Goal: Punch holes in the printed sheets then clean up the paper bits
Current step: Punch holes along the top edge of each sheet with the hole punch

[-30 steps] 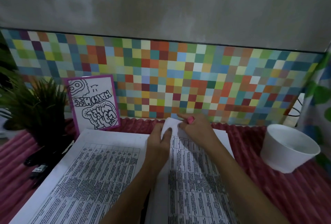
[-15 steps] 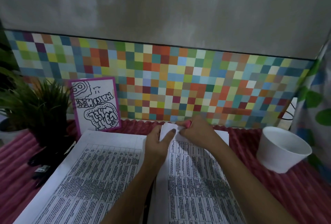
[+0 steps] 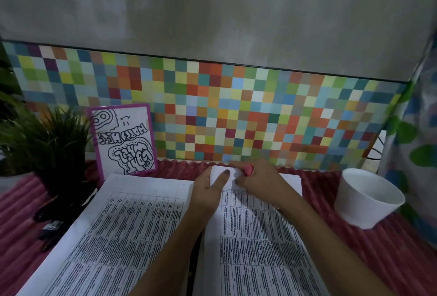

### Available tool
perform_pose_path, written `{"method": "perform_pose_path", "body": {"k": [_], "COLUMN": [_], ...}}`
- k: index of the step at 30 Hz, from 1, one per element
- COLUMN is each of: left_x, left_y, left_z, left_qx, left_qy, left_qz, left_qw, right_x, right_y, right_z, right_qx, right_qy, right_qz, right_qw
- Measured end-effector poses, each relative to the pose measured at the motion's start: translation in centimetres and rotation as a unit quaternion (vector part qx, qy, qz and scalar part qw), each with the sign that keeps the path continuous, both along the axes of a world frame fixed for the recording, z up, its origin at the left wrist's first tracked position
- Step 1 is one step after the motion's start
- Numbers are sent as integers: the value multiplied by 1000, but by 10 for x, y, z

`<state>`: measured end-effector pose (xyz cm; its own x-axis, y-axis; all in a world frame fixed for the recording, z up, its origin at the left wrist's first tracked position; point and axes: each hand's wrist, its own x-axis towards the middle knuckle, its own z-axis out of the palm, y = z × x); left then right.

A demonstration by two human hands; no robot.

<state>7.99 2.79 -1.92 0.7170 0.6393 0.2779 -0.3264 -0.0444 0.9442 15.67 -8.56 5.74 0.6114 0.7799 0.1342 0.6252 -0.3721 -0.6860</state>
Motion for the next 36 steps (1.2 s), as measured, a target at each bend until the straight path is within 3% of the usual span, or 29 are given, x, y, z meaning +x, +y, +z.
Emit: {"method": "perform_pose_path", "body": {"k": [7,16,19,21,23,27,31,33,36], "left_x": [-4,-9,-10,-8,-6,-6,-6,-6,-7], "left_y": [2,5,7,7,6,3,2,3,6], "left_z": [1,4,5,4,4,5,11,12,7], "left_qx": [119,120,119,124,140,165,88,13,6], "left_qy": [-27,-31,-24,-18,-24,-56,-40,-12,62], "left_qz": [62,100,91,75,58,47,68,28,-25], "left_qw": [991,987,988,989,988,984,993,999,998], "right_x": [2,47,52,43,27,-3,0,2,9], "right_y": [-2,-33,-46,-45,-34,0,22,24,24], "right_z": [1,5,9,13,19,19,15,19,20], "right_qx": [8,-64,-132,-146,-89,-53,-72,-63,-51], "right_qy": [31,3,-34,-91,-138,-122,-124,-108,-83], "right_qz": [-31,-187,-220,-215,-173,-47,-105,-125,-151], "right_qw": [999,980,966,961,971,990,984,984,984]}}
